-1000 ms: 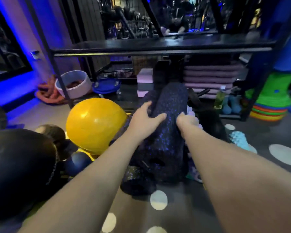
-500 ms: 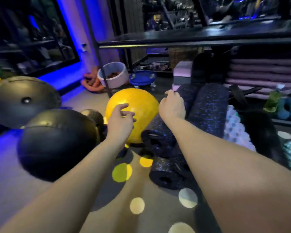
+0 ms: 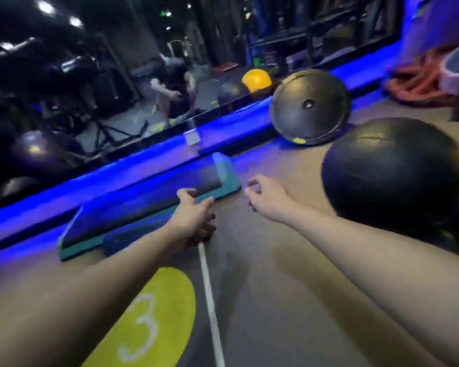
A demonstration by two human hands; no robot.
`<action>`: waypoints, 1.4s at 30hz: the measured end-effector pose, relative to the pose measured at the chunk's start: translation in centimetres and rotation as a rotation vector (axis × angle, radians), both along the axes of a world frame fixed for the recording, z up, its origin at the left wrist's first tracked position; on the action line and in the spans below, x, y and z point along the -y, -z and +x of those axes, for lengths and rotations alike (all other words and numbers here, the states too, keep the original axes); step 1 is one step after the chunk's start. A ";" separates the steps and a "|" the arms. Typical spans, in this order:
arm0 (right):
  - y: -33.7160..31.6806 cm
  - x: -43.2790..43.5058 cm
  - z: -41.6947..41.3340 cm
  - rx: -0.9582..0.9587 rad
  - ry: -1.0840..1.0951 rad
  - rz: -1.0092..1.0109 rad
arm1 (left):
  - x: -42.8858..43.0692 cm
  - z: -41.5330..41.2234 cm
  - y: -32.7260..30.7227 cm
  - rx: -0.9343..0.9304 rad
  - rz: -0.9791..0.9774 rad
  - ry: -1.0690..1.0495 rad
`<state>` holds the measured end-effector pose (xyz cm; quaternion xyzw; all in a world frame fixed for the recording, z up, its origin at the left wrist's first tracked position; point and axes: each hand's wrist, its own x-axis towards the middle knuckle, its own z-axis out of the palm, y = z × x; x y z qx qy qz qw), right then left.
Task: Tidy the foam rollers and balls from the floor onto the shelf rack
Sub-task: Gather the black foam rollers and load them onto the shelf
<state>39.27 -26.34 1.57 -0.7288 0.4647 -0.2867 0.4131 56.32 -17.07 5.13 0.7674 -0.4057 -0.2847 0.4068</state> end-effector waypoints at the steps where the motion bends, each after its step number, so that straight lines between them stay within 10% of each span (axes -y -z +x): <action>1: 0.6 -0.8 2.9 -0.005 -0.035 -0.008 | -0.8 3.4 0.9 0.002 0.008 -0.041; 9: 10.3 -4.7 17.7 -0.344 -0.129 -0.007 | -3.4 23.9 13.9 0.213 0.168 -0.147; 23: 16.6 6.2 35.1 -0.920 -0.271 -0.341 | -3.7 29.3 26.2 -0.393 0.087 -0.418; 31: 16.2 -5.6 32.4 -0.411 -0.119 -1.071 | -4.2 28.3 28.2 -0.647 -0.079 -0.856; 37: 15.0 -5.4 30.9 -0.774 -0.365 -0.136 | -7.6 23.2 25.8 -0.984 -0.296 -0.972; 42: 12.9 -8.6 21.7 -0.766 -0.313 -0.010 | -6.1 14.7 23.7 -0.730 -0.322 -0.993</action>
